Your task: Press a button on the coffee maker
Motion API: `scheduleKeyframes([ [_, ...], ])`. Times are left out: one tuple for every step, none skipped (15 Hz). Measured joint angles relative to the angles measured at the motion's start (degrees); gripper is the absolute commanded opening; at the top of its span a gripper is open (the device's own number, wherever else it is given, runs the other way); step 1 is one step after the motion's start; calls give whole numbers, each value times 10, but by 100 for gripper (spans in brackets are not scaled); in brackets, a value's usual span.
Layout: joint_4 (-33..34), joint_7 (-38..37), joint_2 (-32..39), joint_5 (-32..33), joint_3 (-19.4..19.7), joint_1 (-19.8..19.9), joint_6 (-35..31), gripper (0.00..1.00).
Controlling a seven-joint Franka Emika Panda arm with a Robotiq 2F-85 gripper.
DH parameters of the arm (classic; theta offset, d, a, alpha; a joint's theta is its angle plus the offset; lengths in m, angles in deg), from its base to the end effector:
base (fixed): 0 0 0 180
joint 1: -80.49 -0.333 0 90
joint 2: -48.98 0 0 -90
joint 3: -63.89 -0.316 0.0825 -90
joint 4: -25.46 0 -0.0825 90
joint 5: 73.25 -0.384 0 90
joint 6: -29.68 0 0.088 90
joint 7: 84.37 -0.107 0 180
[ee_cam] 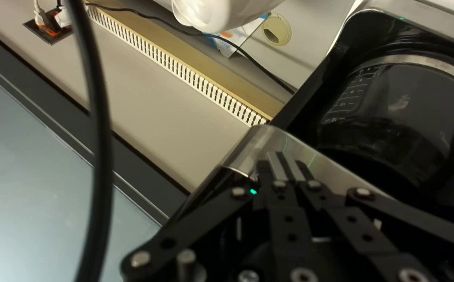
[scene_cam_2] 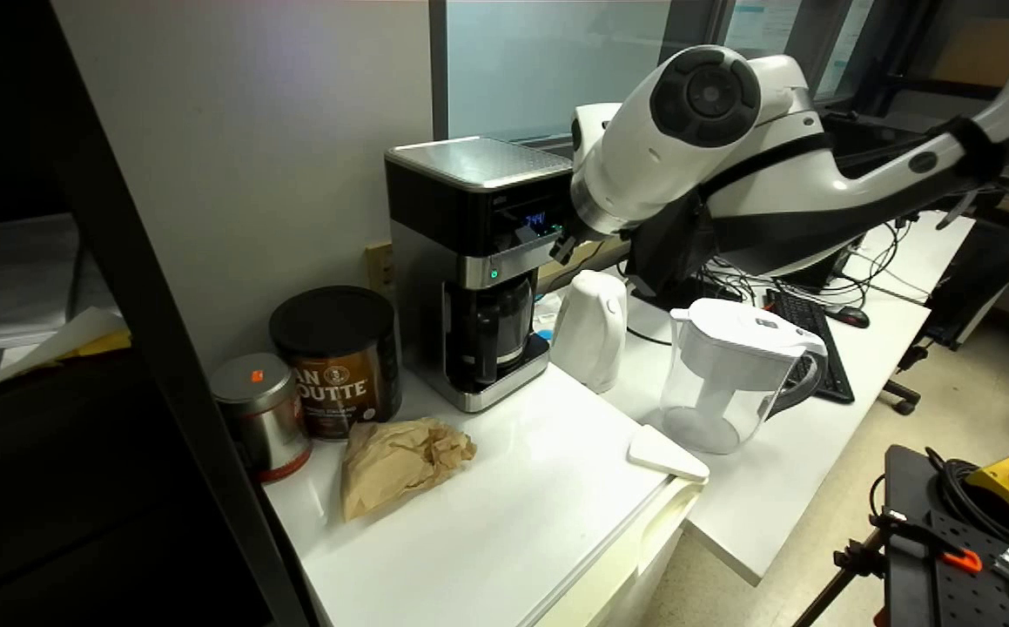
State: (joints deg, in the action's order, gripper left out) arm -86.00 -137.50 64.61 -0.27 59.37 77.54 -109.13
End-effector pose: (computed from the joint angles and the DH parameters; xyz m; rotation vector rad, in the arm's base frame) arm 0.6258 0.0754 0.3652 2.3546 0.1549 0.7597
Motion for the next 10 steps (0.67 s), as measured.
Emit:
scheduleKeyframes([
  [7,0,6,0,1,-1,2,0],
  [12,0,9,0,2,-3,6,0],
  [14,-1,11,0,3,-4,9,0],
  [15,-1,12,0,3,-5,12,0],
  [17,-1,13,0,3,-5,14,0],
  [17,-1,14,0,3,-6,17,0],
  [18,-1,14,0,3,-7,18,0],
  [18,-1,14,0,3,-7,19,0],
  [18,-1,15,0,3,-8,21,1],
  [17,1,15,0,3,-9,23,1],
])
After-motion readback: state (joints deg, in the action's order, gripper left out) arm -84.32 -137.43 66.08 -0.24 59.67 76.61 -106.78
